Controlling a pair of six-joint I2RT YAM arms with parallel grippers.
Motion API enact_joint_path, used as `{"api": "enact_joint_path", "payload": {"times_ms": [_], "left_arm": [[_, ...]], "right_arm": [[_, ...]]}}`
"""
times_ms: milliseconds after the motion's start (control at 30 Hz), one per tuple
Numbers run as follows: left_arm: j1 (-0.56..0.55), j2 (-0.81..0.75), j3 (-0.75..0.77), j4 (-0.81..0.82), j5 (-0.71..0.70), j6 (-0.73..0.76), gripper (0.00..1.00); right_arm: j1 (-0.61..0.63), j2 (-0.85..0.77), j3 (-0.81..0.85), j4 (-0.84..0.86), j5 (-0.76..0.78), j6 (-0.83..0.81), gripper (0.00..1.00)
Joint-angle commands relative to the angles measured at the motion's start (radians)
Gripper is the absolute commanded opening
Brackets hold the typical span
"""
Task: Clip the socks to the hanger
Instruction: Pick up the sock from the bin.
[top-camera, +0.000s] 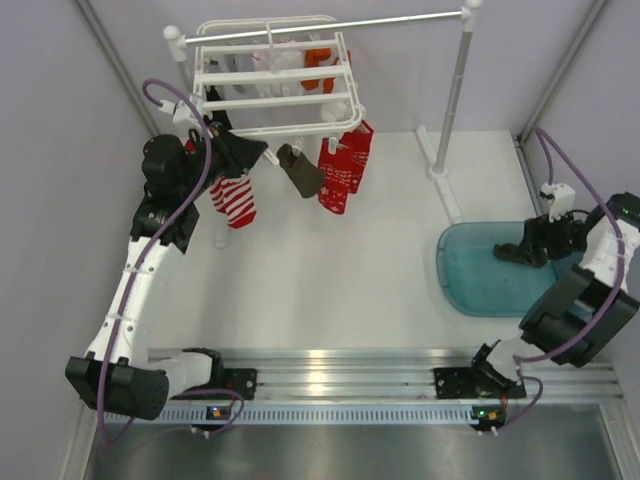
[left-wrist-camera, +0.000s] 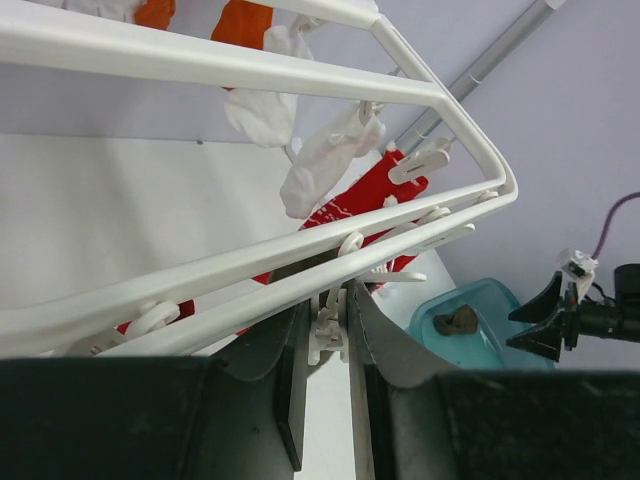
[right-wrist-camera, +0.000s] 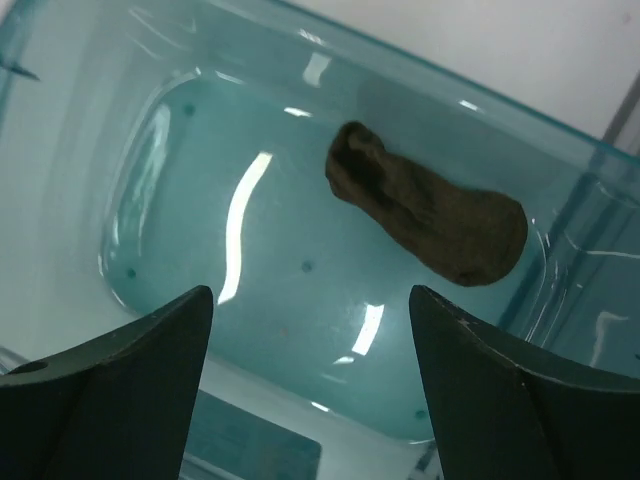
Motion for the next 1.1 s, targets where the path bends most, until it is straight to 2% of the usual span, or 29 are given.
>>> {"api": "enact_joint_path", "payload": {"times_ms": [0, 67, 233, 500, 700, 800, 833, 900, 933, 967, 1033, 1067], "left_arm": [[0.001, -0.002, -0.002, 0.064, 0.018, 0.013, 0.00], [0.001, -0.005, -0.006, 0.062, 0.017, 0.017, 0.00], [0.001, -0.014, -0.013, 0.051, 0.004, 0.036, 0.00], [0.001, -0.004, -0.019, 0.050, 0.001, 0.042, 0.00], [0.001, 0.003, -0.019, 0.053, 0.004, 0.039, 0.00], [0.001, 0.003, -0.018, 0.051, 0.006, 0.040, 0.00], [0.001, 0.003, -0.018, 0.051, 0.007, 0.042, 0.00], [0.001, 0.003, -0.015, 0.051, 0.004, 0.040, 0.00], [0.001, 0.003, -0.016, 0.053, 0.004, 0.040, 0.00], [0.001, 0.003, -0.016, 0.053, 0.007, 0.040, 0.00], [0.001, 0.004, -0.013, 0.053, 0.009, 0.040, 0.00], [0.001, 0.006, -0.013, 0.051, 0.010, 0.040, 0.00]], "right_arm": [[-0.050, 0.173, 0.135, -0.170, -0.053, -0.334, 0.78], [-0.052, 0.260, 0.187, -0.141, -0.053, -0.340, 0.77], [-0.021, 0.325, 0.163, 0.012, -0.046, -0.294, 0.77], [0.036, 0.325, -0.036, 0.317, 0.043, -0.246, 0.80], [0.066, 0.328, -0.141, 0.451, 0.097, -0.234, 0.78], [0.068, 0.334, -0.145, 0.473, 0.100, -0.223, 0.65], [0.068, 0.334, -0.141, 0.461, 0.100, -0.228, 0.49], [0.068, 0.326, -0.136, 0.435, 0.089, -0.242, 0.33], [0.066, 0.314, -0.133, 0.416, 0.085, -0.275, 0.15], [0.066, 0.304, -0.129, 0.367, 0.077, -0.297, 0.08], [0.060, 0.253, -0.125, 0.321, 0.045, -0.363, 0.00], [0.059, 0.232, -0.124, 0.263, 0.030, -0.387, 0.00]]}}
